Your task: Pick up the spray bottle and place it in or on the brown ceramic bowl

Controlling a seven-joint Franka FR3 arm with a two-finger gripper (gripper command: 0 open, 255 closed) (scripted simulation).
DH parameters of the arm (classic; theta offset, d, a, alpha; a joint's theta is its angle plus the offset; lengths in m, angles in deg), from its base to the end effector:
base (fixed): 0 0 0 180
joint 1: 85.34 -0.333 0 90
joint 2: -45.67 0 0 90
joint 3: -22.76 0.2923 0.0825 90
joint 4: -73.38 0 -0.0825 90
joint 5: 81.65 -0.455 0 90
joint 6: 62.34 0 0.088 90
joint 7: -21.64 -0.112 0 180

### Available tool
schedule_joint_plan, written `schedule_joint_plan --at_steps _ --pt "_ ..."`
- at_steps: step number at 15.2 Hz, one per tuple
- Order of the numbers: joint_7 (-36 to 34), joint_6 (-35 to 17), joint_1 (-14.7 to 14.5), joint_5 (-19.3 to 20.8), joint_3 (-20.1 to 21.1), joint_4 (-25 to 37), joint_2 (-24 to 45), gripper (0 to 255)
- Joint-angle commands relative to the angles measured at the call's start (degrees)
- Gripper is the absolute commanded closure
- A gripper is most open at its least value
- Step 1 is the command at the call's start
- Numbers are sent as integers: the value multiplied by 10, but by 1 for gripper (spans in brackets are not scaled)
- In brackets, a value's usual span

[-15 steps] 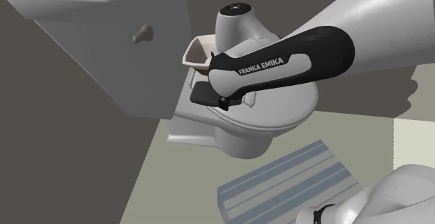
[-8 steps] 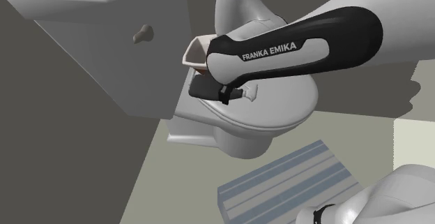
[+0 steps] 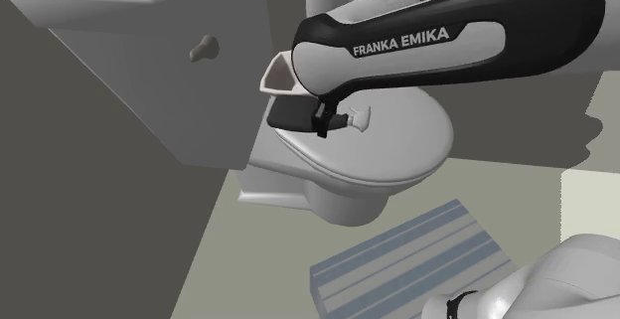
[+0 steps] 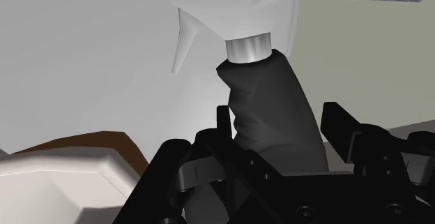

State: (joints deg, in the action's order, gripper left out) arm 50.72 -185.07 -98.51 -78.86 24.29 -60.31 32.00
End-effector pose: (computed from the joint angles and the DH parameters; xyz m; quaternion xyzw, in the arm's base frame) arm 0.5225 0.1346 0.3726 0.9227 0.3841 0.0204 0.0267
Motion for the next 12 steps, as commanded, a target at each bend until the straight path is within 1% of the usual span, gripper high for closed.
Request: schedule_joint_plan --at_steps 1,12 --pt "2 17 0 -1 -1 10 -7 255" --pt "6 103 0 -3 -1 75 -28 255"
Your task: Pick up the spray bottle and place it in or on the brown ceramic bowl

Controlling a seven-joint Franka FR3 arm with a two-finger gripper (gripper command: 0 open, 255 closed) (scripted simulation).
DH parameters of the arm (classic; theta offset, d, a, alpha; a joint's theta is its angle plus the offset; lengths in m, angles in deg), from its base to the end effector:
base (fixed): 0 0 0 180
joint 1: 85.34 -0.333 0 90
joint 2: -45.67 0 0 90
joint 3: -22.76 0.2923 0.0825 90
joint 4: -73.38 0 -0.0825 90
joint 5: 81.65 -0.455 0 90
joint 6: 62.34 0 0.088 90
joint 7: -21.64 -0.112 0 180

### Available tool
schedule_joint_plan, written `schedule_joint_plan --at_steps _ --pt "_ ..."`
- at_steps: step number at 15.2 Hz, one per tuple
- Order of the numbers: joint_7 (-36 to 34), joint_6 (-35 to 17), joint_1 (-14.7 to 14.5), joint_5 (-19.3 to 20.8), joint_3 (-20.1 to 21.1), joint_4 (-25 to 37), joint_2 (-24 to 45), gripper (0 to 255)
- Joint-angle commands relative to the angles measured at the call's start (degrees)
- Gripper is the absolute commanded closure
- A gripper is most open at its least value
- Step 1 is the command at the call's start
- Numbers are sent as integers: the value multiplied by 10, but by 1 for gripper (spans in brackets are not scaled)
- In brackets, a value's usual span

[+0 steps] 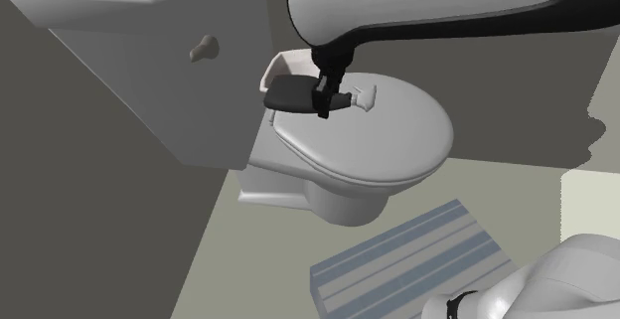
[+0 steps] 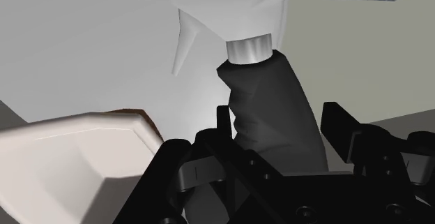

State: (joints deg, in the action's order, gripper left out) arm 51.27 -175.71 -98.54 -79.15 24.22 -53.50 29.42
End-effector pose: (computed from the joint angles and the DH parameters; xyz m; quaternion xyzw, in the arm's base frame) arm 0.5285 0.1355 0.4460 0.9228 0.3839 0.0205 0.0267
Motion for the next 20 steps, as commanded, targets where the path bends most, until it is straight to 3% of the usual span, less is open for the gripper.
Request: schedule_joint_plan --at_steps 1,10,17,20 --pt "7 9 3 1 -4 27 18 255" --pt "65 32 28 -1 -36 239 204 255" --pt "105 94 52 -15 -49 468 370 255" --pt "105 70 52 -15 -49 444 370 255"
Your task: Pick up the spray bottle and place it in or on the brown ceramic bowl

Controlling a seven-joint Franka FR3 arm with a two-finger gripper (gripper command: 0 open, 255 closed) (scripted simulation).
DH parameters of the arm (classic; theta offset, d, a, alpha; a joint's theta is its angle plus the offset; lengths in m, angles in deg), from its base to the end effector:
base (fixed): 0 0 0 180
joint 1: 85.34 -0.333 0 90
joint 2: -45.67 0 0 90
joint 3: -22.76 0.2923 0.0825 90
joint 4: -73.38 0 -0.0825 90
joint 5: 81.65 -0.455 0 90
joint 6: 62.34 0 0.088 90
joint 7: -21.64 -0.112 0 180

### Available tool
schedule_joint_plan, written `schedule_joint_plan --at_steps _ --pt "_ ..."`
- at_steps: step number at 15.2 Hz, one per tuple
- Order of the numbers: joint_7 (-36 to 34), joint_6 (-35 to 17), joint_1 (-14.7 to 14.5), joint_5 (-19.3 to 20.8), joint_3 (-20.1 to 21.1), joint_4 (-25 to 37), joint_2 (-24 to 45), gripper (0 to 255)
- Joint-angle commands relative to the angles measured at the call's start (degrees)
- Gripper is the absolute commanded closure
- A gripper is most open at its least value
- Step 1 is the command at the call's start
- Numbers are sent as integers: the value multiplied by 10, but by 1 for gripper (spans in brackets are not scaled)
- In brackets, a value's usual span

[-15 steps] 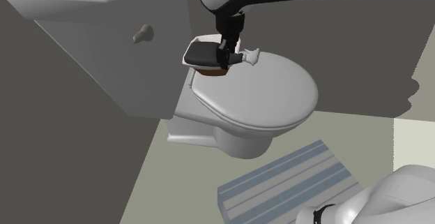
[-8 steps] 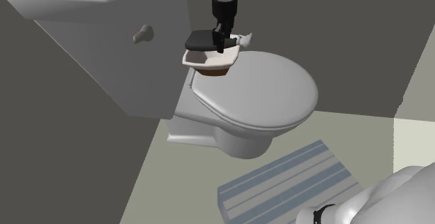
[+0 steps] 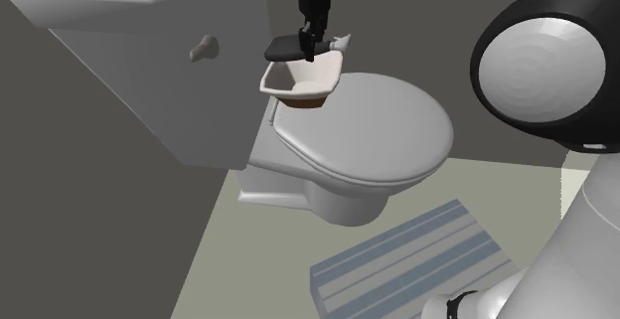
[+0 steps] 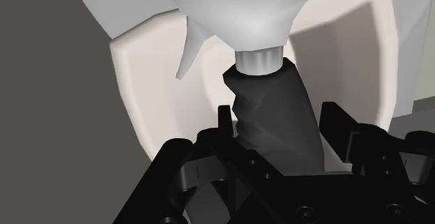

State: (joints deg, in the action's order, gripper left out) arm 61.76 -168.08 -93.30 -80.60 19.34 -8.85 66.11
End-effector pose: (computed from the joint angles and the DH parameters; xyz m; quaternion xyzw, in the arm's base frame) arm 0.7326 0.0619 0.4521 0.9228 0.3838 0.0199 0.0266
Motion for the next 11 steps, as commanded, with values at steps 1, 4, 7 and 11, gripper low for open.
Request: schedule_joint_plan --at_steps 1,4,7,11 --pt "0 -13 0 0 0 -9 4 255" --pt "-1 -36 0 0 0 -30 5 255" --pt "-1 -57 0 0 0 -49 8 255" --pt "-2 -82 0 0 0 -69 13 255"
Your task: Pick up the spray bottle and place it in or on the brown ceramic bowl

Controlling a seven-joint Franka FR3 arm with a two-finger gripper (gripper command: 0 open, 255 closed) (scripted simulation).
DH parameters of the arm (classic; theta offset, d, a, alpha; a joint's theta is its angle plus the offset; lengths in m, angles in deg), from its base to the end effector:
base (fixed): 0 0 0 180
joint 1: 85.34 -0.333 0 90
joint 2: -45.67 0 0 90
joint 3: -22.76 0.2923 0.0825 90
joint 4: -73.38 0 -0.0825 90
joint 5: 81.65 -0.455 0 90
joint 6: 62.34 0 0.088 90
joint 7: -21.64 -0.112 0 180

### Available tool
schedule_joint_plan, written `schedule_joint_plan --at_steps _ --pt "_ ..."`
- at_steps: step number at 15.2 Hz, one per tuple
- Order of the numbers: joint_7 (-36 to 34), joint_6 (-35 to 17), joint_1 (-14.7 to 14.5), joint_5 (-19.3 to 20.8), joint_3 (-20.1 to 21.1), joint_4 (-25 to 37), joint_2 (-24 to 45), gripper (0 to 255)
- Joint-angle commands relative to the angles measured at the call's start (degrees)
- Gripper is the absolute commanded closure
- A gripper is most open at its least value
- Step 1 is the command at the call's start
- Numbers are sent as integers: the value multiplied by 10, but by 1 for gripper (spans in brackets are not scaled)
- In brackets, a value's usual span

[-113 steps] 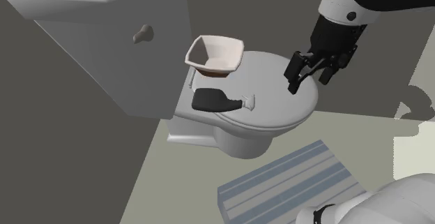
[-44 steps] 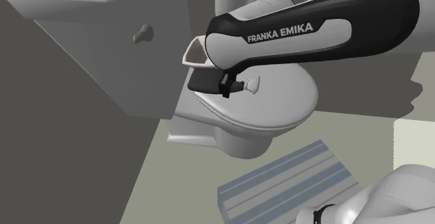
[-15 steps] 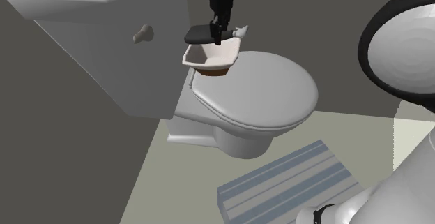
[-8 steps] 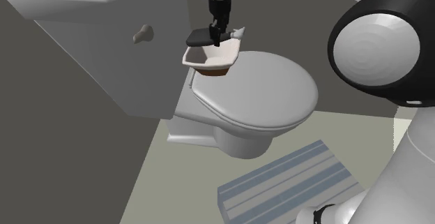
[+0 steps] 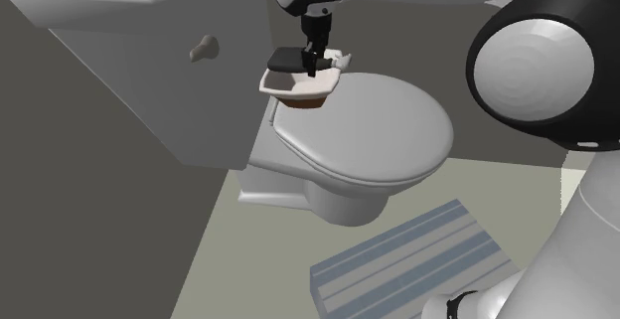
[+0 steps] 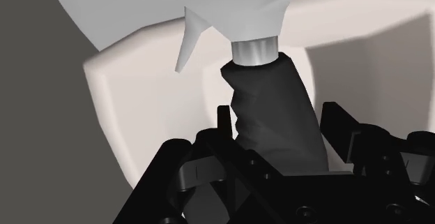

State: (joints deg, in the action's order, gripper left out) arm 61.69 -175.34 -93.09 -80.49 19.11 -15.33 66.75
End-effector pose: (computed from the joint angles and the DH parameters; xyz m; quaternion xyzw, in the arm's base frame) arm 0.7302 0.0555 0.3933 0.9238 0.3813 0.0205 0.0285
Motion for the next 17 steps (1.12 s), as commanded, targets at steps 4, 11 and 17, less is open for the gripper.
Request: schedule_joint_plan --at_steps 4,11,17 --pt "-1 -9 -3 -1 2 -4 6 255" --pt "-1 -10 -3 -2 2 -3 8 0" --pt "-1 57 -4 -1 2 47 -9 0"
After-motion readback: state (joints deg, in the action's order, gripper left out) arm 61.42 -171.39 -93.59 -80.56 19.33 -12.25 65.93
